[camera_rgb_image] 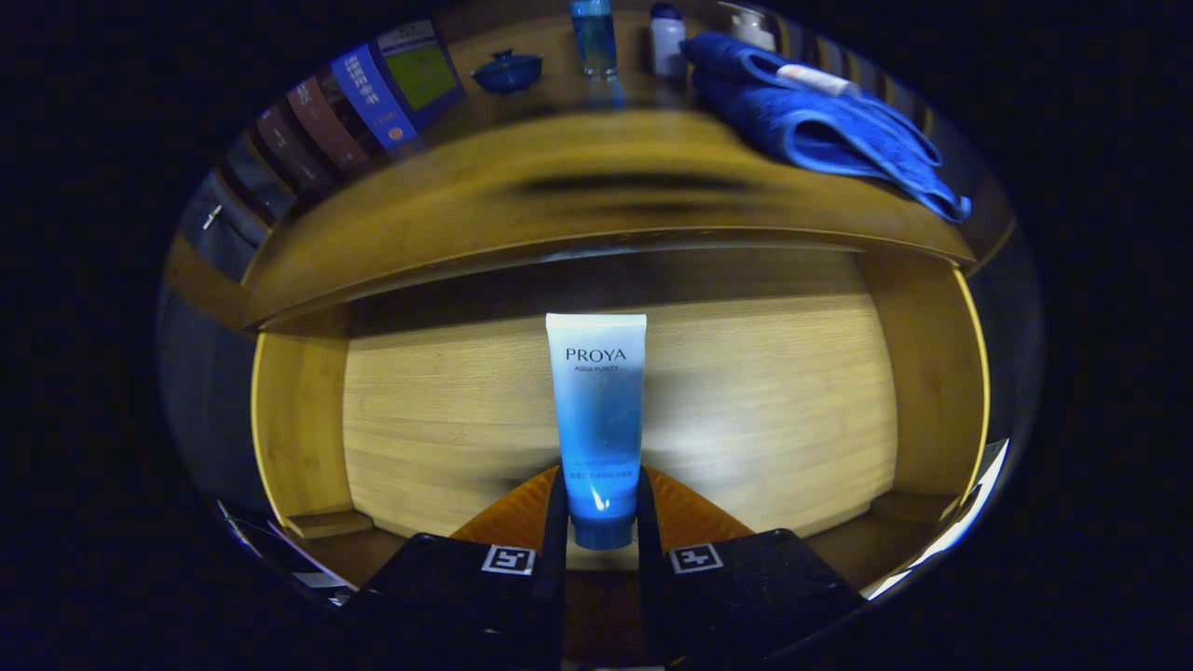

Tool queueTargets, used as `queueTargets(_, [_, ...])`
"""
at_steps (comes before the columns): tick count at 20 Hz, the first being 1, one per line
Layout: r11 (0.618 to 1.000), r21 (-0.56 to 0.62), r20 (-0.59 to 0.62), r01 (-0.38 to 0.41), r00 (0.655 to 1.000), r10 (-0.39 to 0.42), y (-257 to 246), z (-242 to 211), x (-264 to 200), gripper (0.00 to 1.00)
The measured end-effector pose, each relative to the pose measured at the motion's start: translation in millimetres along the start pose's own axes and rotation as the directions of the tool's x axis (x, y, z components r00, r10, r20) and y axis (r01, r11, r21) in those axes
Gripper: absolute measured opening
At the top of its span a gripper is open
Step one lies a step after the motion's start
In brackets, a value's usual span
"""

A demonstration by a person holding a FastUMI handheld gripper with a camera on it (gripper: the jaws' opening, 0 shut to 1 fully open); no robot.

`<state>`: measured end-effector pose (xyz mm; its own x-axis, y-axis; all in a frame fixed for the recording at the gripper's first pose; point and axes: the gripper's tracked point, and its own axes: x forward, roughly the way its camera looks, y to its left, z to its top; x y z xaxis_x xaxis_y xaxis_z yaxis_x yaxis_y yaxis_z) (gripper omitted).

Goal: Pull open the drawer, take out the items inside it, and place them on the countertop above the cabinet.

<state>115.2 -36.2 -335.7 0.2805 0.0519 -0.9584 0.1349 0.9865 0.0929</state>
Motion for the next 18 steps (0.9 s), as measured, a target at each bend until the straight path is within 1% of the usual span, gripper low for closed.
queueTargets(2, [0.999,-0.006,0.052,-0.039,0.998,0.039,2,5,-7,0.37])
queueTargets(3, [0.999,-0.007,0.086,-0.044,0.995,0.044,2,10,-11,0.37])
queueTargets(6, [0.998,-0.026,0.216,-0.059,0.974,0.063,9,43,-30,0.37])
queueTargets(8, [0.998,-0.051,0.271,-0.037,0.961,0.049,13,73,-32,0.37])
queueTargets(10, [0.998,-0.070,0.327,0.001,0.945,0.022,13,115,-30,0.37])
queueTargets(11, [0.997,-0.073,0.341,0.009,0.940,0.017,15,132,-25,0.37])
queueTargets(13, [0.997,-0.073,0.326,0.003,0.945,0.021,24,160,-6,0.37])
queueTargets(16, [0.999,-0.051,0.233,0.007,0.972,0.005,25,171,29,0.37])
queueTargets(18, [0.999,-0.035,0.204,0.015,0.979,-0.008,22,178,43,0.37])
